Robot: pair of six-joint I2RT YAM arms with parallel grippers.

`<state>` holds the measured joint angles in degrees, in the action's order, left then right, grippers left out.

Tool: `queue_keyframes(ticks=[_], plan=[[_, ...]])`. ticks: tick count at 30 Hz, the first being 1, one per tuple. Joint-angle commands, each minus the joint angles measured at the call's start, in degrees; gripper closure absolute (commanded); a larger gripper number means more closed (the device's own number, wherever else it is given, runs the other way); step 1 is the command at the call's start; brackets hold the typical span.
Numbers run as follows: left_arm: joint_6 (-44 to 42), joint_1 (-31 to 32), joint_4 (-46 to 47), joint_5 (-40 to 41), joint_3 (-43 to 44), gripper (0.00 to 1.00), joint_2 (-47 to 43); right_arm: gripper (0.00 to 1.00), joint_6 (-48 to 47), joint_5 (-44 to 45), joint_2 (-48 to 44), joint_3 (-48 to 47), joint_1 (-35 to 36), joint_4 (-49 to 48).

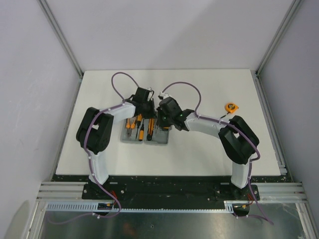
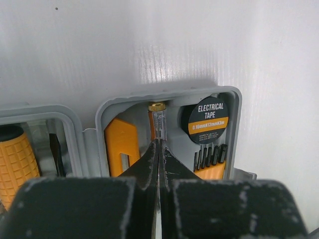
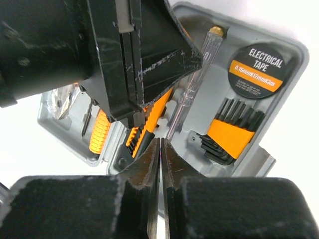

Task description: Pack the tool kit

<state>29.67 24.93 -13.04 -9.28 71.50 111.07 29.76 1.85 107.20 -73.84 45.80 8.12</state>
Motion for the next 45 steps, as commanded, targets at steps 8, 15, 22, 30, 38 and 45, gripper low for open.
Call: queue_keyframes(ticks=[8, 15, 22, 30, 38, 45], plan=[[1.1, -0.9, -2.9, -2.2, -0.8, 1.00, 1.4, 0.93, -1.7, -2.6, 5.4, -0.3, 2.0, -0.3], [1.2, -1.1, -2.9, -2.5, -1.0, 1.00, 1.5, 0.93, -2.0, -2.1, 8.2, -0.4, 2.3, 0.6], [1.6, -1.2, -2.8, -2.6, -0.9, 1.00, 1.8, 0.95, -3.7, 4.1, 10.2, -0.3, 4.2, 3.7], [1.7, -1.7, -2.8, -2.8, -1.1, 1.00, 2.1, 1.00, -6.0, 9.4, 13.9, -0.3, 7.0, 6.6], [1.6, -1.8, -2.8, -3.7, -1.1, 1.00, 2.3, 1.00, -8.3, 10.0, 15.4, -0.3, 9.1, 7.2], [1.1, -2.1, -2.8, -4.5, -1.7, 1.00, -1.4, 1.00, -4.0, 6.2, 5.1, -0.3, 4.4, 3.3]])
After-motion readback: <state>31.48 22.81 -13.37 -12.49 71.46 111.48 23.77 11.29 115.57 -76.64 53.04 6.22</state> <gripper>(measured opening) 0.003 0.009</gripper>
